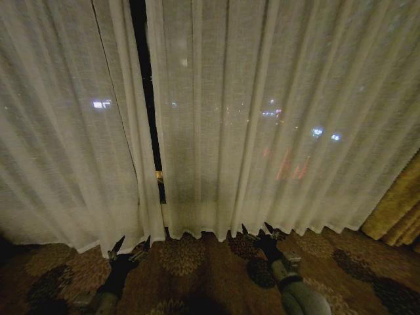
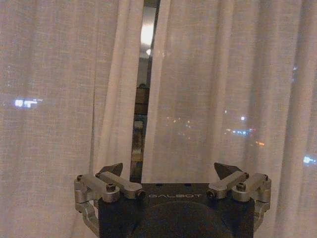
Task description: Open the curtains by pulling them apart, changing their state from closed to fully open.
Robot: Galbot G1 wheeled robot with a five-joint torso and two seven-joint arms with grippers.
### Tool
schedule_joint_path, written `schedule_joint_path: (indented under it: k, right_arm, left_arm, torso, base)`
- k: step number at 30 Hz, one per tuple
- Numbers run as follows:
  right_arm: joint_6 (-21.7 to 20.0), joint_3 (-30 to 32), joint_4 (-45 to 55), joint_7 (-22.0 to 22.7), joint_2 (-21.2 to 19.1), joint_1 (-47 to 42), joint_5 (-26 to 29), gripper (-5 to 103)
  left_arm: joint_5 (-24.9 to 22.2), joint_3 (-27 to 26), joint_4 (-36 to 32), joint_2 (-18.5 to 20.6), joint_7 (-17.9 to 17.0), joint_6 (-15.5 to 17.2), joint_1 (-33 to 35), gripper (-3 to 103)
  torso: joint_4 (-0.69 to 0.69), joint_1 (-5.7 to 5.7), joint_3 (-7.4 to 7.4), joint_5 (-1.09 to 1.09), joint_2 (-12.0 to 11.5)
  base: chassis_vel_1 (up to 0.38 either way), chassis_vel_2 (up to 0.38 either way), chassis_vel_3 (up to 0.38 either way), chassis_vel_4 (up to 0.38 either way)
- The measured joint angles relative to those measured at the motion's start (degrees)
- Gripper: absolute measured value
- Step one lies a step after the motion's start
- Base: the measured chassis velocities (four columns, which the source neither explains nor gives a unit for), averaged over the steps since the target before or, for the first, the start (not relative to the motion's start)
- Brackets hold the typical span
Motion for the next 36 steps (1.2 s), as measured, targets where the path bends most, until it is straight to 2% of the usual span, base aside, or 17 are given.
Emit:
schedule_joint_path:
  k: [36]
  right_arm:
    - [0.4,-1.6,-0.1,-0.6,0.3,-0.5,-0.6,100]
  left_arm:
    - [0.0,-0.2,0.0,-0.6,0.0,-0.9,0.4,100]
  torso:
    - [-0.01,0.01,0.01,-0.01,0.0]
  base:
    - [-0.074,0.189,0.073,-0.192]
